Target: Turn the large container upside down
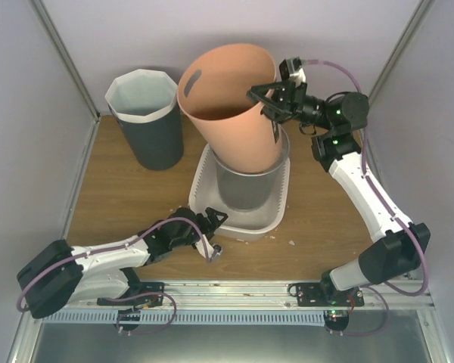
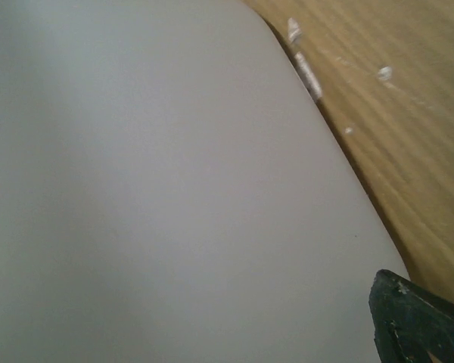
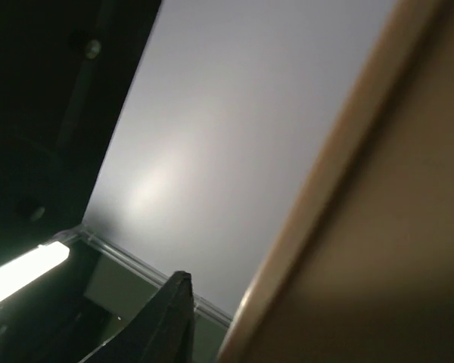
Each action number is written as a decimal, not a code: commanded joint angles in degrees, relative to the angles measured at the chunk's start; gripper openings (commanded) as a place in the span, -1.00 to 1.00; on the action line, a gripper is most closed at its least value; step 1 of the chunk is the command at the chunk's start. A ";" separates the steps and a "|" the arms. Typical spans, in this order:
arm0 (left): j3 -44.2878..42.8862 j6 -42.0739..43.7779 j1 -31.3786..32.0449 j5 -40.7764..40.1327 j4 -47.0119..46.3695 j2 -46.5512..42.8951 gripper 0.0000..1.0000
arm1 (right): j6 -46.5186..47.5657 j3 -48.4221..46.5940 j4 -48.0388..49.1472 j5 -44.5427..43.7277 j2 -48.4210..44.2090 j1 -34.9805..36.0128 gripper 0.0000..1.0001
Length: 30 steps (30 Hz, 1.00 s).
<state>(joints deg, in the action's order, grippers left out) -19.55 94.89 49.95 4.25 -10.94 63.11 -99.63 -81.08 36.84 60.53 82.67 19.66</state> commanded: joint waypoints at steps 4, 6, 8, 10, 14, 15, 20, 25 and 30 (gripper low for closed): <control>-14.46 -12.97 0.93 -12.74 -2.15 16.07 0.98 | 4.80 -17.01 3.15 0.81 3.96 -0.40 -0.83; -19.99 -17.33 0.93 -14.82 -0.87 21.28 0.97 | 4.70 -18.19 3.55 0.99 4.58 -0.74 -0.98; -22.70 -19.64 0.93 -14.97 -3.48 24.44 0.96 | 5.01 -19.10 3.75 1.46 4.96 -1.29 -0.99; -24.04 -20.59 1.06 -13.23 -6.75 25.54 0.97 | 5.54 -19.69 3.68 1.85 4.89 -1.80 -0.99; -27.81 -22.39 1.72 -13.83 -9.26 28.88 0.97 | 11.44 -24.04 -3.34 3.36 4.39 -4.12 -0.99; -28.52 -23.00 1.73 -14.24 -9.65 29.71 0.97 | 14.71 -25.91 -6.87 3.37 4.11 -4.70 -0.99; -29.40 -21.88 1.64 -16.24 -13.43 33.10 0.97 | 36.01 -42.80 -34.95 3.46 5.63 -9.48 -0.99; -31.52 -22.31 0.59 -18.34 -15.63 36.67 0.98 | 41.94 -46.38 -40.80 3.61 3.55 -22.43 -0.99; -32.48 -23.45 -0.45 -18.59 -16.12 36.73 0.98 | 61.27 -47.06 -60.74 -3.43 1.87 -30.41 -0.99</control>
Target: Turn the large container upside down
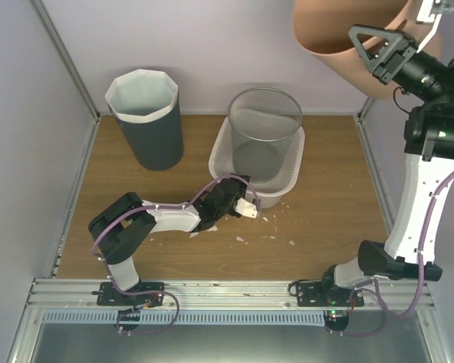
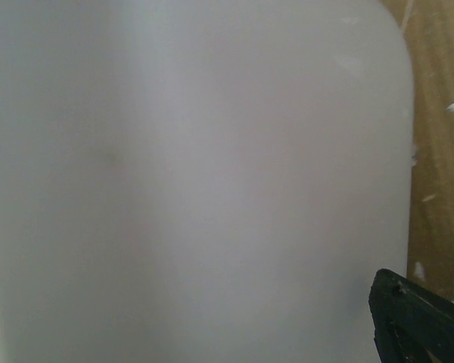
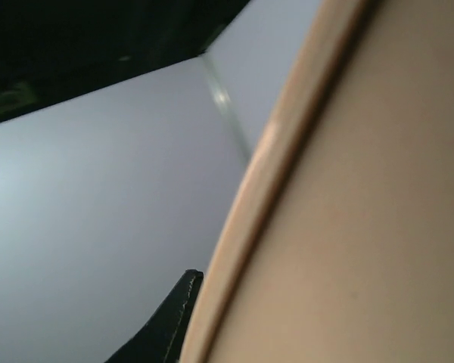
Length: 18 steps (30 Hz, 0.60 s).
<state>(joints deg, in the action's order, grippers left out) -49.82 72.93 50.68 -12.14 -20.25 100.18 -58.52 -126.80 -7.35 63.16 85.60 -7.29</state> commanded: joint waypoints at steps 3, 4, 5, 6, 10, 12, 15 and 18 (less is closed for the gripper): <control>-2.16 -1.70 -1.28 -2.33 -6.62 -1.54 0.98 | 35.08 0.38 -29.53 -18.99 -1.93 -3.55 -0.99; -2.20 -1.85 -1.36 -2.39 -6.38 -1.94 0.98 | 37.86 2.27 -31.50 -23.81 -2.77 -3.58 -0.99; -2.21 -2.09 -1.49 -2.32 -6.22 -2.25 0.98 | 40.20 4.43 -32.59 -27.77 -3.87 -3.54 -0.99; -2.15 -2.25 -1.58 -2.25 -6.03 -2.73 0.98 | 42.19 6.38 -33.31 -33.20 -4.84 -3.57 -0.99; -1.91 -2.50 -1.81 -2.39 -5.33 -3.08 0.98 | 47.82 11.57 -37.75 -47.42 -6.34 -3.55 -0.99; -1.55 -2.17 -1.81 -2.95 -5.86 -2.76 0.98 | 49.52 12.61 -41.33 -52.73 -5.37 -3.33 -0.99; -1.69 -2.62 -1.85 -3.81 -6.41 -1.86 0.98 | 52.20 17.30 -43.64 -59.33 -4.52 -1.25 -0.99; -2.15 -3.63 -1.90 -3.90 -6.43 -1.22 0.98 | 54.72 23.37 -43.26 -66.87 -4.42 2.46 -0.99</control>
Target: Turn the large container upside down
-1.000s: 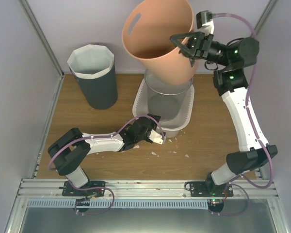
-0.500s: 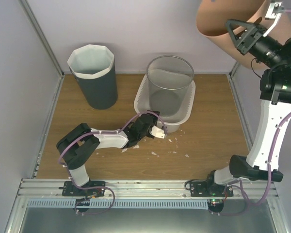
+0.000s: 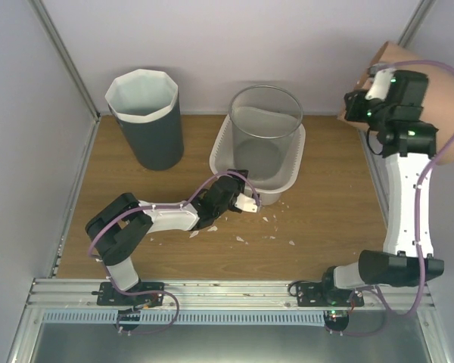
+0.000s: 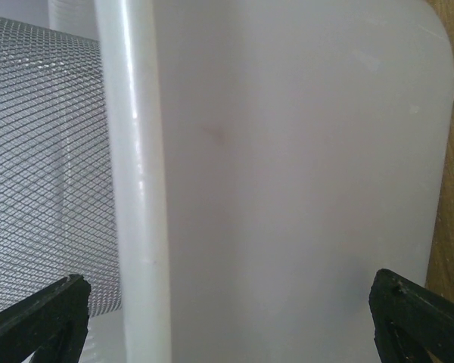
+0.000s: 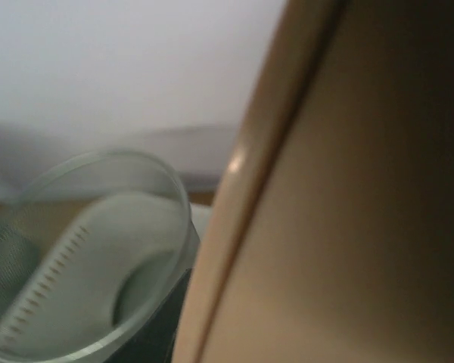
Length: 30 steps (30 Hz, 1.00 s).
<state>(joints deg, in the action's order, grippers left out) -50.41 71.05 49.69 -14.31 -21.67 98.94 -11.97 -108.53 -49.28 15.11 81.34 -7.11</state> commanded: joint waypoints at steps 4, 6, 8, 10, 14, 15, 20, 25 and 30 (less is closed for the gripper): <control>-1.73 -2.46 -0.98 -1.71 -5.12 0.30 0.98 | 10.42 11.50 -2.35 -29.61 2.08 6.55 -0.99; -1.48 -2.50 -1.00 -1.53 -5.41 0.35 0.98 | 10.75 15.18 -1.33 -32.90 2.57 9.06 -0.99; -1.15 -2.58 -1.08 -1.52 -5.84 0.24 0.98 | 10.82 18.34 -0.26 -36.83 3.00 10.80 -0.99; -0.68 -2.77 -1.22 -1.39 -6.35 0.20 0.98 | 10.90 20.76 0.44 -39.06 3.75 11.68 -0.99; -0.07 -3.32 -1.84 -1.38 -7.58 0.54 0.98 | 10.58 24.44 1.38 -43.37 5.99 13.49 -0.99; -0.04 -3.52 -2.06 -1.53 -7.86 0.66 0.98 | 10.26 25.60 2.06 -44.46 6.38 13.85 -0.99; 0.27 -5.04 -2.96 -2.28 -8.73 0.33 0.98 | 9.11 31.66 6.31 -46.55 8.29 14.45 -0.99; 0.13 -7.43 -3.67 -2.33 -6.95 -1.98 0.98 | 6.43 34.04 6.91 -48.75 14.25 14.53 -0.99; 1.20 -7.78 -4.52 -2.24 -7.71 -2.63 0.98 | 4.69 33.85 7.86 -50.15 20.06 14.95 -0.99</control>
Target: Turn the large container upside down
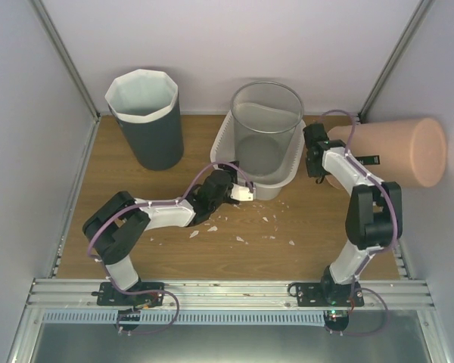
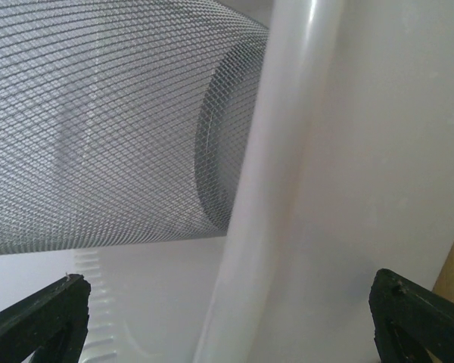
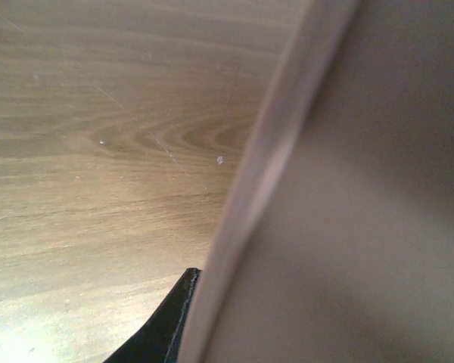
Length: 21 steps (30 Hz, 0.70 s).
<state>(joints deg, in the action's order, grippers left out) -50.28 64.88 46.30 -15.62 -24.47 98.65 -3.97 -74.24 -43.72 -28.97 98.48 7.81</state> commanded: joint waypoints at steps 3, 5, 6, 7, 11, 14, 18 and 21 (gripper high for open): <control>1.79 -1.42 -2.41 -1.13 -6.37 -1.60 0.98 | -4.24 -1.15 1.14 -7.25 6.77 0.41 -0.99; 2.04 -1.68 -3.69 -1.02 -6.70 -1.43 0.98 | -4.46 -1.58 1.23 -7.63 8.19 0.71 -0.99; 2.11 -1.83 -4.40 -0.83 -6.79 -1.42 0.98 | -4.36 -1.83 1.45 -7.42 8.79 0.74 -0.99; 2.19 -1.93 -5.25 -0.55 -6.74 -1.41 0.98 | -4.12 -2.19 1.49 -7.27 9.55 0.80 -0.99; 2.05 -1.71 -8.94 0.00 -6.82 -1.55 0.98 | -5.12 -4.99 -0.70 -8.55 13.44 1.18 -0.99; 1.78 -2.15 -11.66 0.71 -6.63 -2.18 0.98 | -5.83 -5.61 -1.57 -8.24 15.71 2.64 -0.89; 2.54 -2.42 -12.54 1.49 -5.72 -4.09 0.98 | -7.19 -5.30 -1.96 -7.34 16.99 4.83 0.12; 2.98 -2.45 -12.55 1.65 -5.01 -5.14 0.98 | -8.10 -4.61 -2.03 -8.61 17.63 6.63 0.48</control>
<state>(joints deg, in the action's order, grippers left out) -48.14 63.57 33.47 -15.27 -26.35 96.60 -10.81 -79.15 -45.39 -38.52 113.89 11.18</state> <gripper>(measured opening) 0.990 0.682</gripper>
